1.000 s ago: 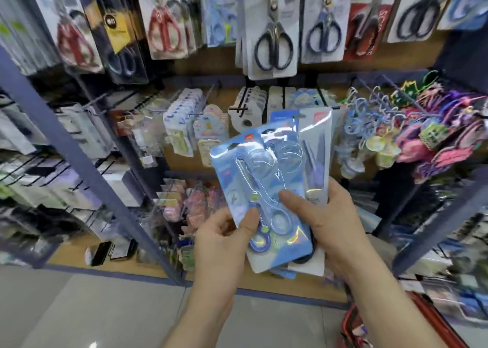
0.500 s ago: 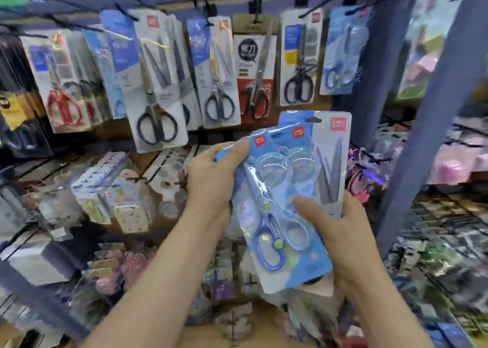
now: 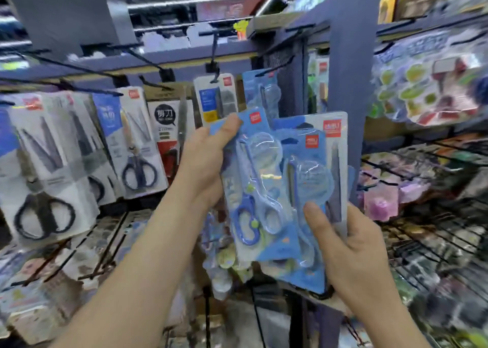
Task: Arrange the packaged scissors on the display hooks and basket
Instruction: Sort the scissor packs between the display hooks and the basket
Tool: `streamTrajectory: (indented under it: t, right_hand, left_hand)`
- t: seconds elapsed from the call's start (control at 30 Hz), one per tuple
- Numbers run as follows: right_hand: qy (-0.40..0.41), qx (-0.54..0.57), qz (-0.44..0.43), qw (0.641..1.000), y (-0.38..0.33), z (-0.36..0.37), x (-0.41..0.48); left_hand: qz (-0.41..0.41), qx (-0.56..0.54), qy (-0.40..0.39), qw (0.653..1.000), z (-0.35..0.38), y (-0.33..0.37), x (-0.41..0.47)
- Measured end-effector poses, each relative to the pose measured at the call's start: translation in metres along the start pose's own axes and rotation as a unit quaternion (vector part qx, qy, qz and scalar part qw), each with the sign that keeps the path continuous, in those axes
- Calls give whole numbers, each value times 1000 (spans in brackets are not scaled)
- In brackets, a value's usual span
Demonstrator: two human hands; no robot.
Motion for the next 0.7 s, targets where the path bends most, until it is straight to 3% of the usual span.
streamTrajectory:
  t: [0.13,0.37,0.53,0.7]
  right_hand:
    - [64,-125,-33,990,1,-17,0]
    - [142,-123,-14,982,-10,-40,1]
    - [124,-83,12,989,-13,-33,1]
    - [101,-44,35,993,-13,-26,8]
  left_hand:
    - [71,50,-24,996,26,21,43]
    - [176,170,-80,966,78,26,80]
    - [172,186,-67,965,86,24,93]
    - [96,195,-84,972,83,26,105]
Point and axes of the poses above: each hand's wrist, its own x-axis towards the middle knuckle, its own z-axis out of the palm, y = z × x, the point moved 1 cm from there along x, towards the middle knuckle, and after that the axes turned 8 degrees about -x, right-handed, at the moved point
